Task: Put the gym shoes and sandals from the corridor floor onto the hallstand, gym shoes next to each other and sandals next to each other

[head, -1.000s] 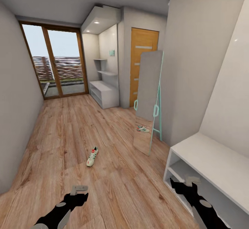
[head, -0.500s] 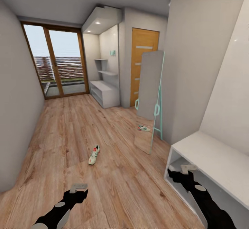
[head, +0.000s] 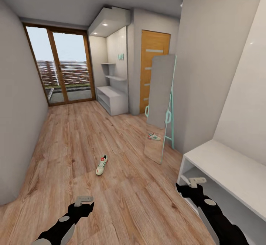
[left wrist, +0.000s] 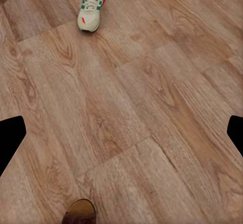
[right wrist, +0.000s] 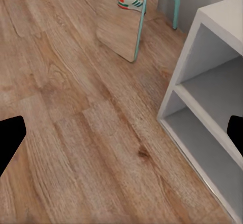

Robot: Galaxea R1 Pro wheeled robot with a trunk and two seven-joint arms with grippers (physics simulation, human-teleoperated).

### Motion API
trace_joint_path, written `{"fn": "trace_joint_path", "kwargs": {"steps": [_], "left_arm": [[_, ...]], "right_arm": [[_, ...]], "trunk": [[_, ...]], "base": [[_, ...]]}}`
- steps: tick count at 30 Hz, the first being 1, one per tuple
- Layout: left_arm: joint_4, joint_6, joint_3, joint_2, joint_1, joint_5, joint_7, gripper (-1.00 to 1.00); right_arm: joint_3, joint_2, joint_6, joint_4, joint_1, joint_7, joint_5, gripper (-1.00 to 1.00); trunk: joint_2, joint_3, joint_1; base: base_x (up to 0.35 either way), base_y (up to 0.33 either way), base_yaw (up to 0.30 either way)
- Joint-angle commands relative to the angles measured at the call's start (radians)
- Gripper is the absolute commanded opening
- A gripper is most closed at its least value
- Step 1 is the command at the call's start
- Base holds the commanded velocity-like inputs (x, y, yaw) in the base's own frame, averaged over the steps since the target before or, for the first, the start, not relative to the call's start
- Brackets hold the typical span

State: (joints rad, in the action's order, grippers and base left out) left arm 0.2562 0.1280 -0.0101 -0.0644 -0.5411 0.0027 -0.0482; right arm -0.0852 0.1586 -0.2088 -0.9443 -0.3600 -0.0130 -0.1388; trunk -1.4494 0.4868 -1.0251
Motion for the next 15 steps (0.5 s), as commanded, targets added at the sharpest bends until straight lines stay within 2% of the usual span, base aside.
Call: {"fn": "trace_joint_path", "kwargs": {"steps": [1, 15], "left_arm": [[-0.001, 0.004, -0.001, 0.0, -0.001, 0.0, -0.004, 1.0], [0.001, 0.008, 0.006, 0.003, 0.0, -0.001, -0.007, 1.0]], "right_arm": [[-0.003, 0.001, -0.004, -0.001, 0.0, 0.001, -0.01, 1.0], [0.004, 0.001, -0.008, -0.008, 0.0, 0.004, -0.014, 1.0]], "trunk": [[-0.001, 0.001, 0.0], [-0.001, 0.001, 0.0]], "base": [[-0.005, 0.004, 0.0], [-0.001, 0.001, 0.0]]}}
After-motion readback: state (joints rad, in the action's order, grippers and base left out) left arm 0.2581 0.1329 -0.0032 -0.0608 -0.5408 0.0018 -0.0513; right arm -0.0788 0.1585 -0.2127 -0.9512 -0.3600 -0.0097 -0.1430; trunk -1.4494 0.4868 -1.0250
